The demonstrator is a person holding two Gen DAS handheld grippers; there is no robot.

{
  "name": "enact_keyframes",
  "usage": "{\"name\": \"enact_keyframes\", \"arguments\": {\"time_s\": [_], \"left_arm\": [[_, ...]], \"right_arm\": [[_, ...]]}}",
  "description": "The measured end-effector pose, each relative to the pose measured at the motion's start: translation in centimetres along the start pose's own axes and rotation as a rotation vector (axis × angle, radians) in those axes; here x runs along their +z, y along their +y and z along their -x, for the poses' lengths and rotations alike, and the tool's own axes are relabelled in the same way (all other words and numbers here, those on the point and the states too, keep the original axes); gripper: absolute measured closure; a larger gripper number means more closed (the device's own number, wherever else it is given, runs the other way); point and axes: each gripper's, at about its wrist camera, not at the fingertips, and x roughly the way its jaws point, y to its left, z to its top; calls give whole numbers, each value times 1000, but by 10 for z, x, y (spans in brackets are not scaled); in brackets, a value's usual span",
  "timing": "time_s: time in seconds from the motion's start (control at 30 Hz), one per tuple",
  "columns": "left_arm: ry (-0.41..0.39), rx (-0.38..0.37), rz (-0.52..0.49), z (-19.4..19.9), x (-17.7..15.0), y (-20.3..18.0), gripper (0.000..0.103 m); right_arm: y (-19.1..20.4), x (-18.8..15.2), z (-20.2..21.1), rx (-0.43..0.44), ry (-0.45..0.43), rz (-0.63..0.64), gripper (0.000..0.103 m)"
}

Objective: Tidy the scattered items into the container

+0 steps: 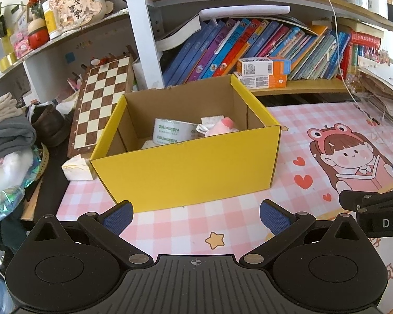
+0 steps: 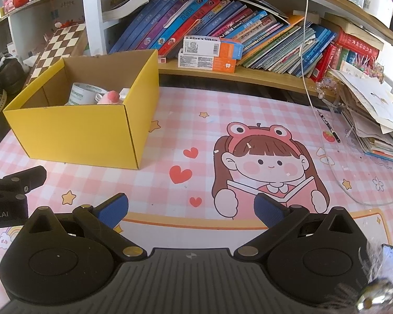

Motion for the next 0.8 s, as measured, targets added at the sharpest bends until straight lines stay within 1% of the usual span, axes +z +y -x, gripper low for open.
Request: {"name": "enact_keyframes", "arguments": {"time_s": [0.67, 0.8], "left_arm": [[0, -7, 6, -2, 1, 0, 0], [-11, 1, 3, 0, 0, 0, 0]], "right_arm": [[2, 1, -4, 1, 12, -2, 0], [2, 1, -4, 1, 14, -3, 0]]}}
